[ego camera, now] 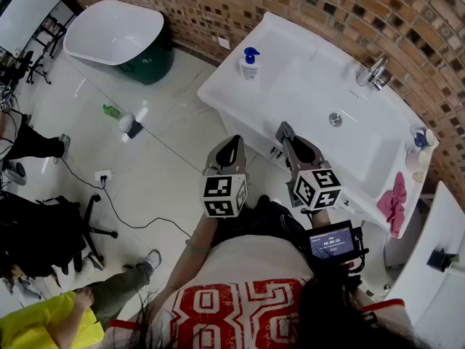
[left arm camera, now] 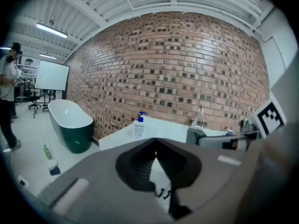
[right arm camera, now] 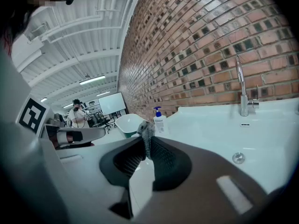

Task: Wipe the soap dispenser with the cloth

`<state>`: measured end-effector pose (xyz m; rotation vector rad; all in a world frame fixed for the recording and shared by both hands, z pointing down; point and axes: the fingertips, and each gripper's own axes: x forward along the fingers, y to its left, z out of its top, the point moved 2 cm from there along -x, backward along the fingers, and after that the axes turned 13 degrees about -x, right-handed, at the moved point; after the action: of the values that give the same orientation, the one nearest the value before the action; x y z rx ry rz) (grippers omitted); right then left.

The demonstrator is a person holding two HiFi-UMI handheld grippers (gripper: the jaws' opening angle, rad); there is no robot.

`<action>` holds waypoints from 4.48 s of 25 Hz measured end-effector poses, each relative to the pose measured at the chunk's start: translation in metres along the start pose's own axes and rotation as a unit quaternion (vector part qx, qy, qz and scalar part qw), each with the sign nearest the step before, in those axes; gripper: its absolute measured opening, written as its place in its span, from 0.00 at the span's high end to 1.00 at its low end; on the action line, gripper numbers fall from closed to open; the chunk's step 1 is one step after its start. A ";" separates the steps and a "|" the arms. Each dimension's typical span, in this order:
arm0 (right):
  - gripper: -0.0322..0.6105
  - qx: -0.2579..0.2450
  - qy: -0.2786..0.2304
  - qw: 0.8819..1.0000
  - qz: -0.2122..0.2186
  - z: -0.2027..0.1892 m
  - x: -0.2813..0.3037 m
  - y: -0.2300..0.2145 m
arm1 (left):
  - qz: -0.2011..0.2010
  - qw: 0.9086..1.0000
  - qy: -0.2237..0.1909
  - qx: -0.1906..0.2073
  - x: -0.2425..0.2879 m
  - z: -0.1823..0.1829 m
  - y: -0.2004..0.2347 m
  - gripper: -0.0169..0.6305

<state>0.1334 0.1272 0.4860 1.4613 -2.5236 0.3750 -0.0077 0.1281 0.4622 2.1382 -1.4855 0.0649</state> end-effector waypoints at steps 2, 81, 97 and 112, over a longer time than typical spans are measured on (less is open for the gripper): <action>0.88 0.000 0.000 1.000 0.000 0.001 -0.003 -0.005 | 0.001 1.000 0.000 0.001 0.002 0.000 -0.006 0.97; 0.88 0.201 0.068 0.977 0.027 0.045 0.202 -0.076 | 0.005 1.000 0.010 -0.014 0.176 0.109 0.098 0.97; 0.88 0.183 0.081 0.980 -0.016 0.029 0.189 -0.107 | 0.002 1.000 0.013 -0.011 0.178 0.107 0.097 0.97; 0.88 0.112 0.127 0.986 0.011 0.013 0.208 -0.091 | 0.020 1.000 0.008 -0.016 0.175 0.112 0.114 0.97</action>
<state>0.1100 -0.0906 0.5456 1.3586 -2.3560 0.8167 -0.0676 -0.1010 0.4691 2.0780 -1.5107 0.0735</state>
